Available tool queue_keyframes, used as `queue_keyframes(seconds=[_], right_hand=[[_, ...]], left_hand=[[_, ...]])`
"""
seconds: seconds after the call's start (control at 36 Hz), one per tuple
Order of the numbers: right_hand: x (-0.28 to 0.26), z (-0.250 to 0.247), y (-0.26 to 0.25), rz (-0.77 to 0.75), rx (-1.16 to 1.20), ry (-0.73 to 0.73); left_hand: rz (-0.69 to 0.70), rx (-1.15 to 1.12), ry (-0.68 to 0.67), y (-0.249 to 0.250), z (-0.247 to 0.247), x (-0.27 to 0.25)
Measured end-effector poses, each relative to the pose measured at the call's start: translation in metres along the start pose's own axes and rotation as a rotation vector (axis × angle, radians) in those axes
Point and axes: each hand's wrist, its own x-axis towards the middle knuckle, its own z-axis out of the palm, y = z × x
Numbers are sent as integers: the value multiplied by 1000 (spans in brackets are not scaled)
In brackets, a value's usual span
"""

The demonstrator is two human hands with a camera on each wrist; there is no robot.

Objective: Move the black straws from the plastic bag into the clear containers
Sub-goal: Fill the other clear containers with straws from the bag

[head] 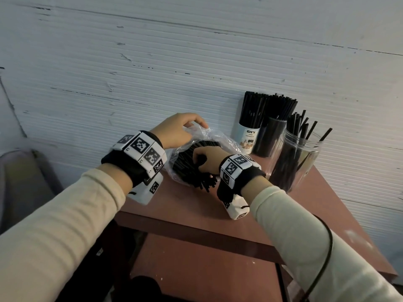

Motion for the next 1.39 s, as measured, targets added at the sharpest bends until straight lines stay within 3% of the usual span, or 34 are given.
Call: queue_keyframes(seconds=[0.28,0.5,0.64,0.78,0.86,0.94,1.06,1.14,1.31,1.39], right_hand=[[-16,-13,13,-19,128,131],[-46,-21,28,-29,173,153],[-87,-34,44,-58,269,113],[-125,-51,51,-75,301,52],[-145,-64,52,-107,298,22],[-165,-77,53,-111,297,10],[-189,-94,58,-110,321,34],[-204,-110,62,-142,289,180],[-214,-133,54,-217,363,683],[-202,-127,47,-284,327,806]], left_hand=[[22,46,-14,-2,5,-2],[19,156,1,-4,14,-3],[245,261,59,5,30,-11],[472,424,-140,27,57,-14],[577,515,-179,41,77,-11],[625,476,-121,53,94,-9],[565,313,-17,70,108,-11],[484,236,3,86,112,-12],[318,-274,-60,107,129,-13],[272,-443,-131,116,139,-15]])
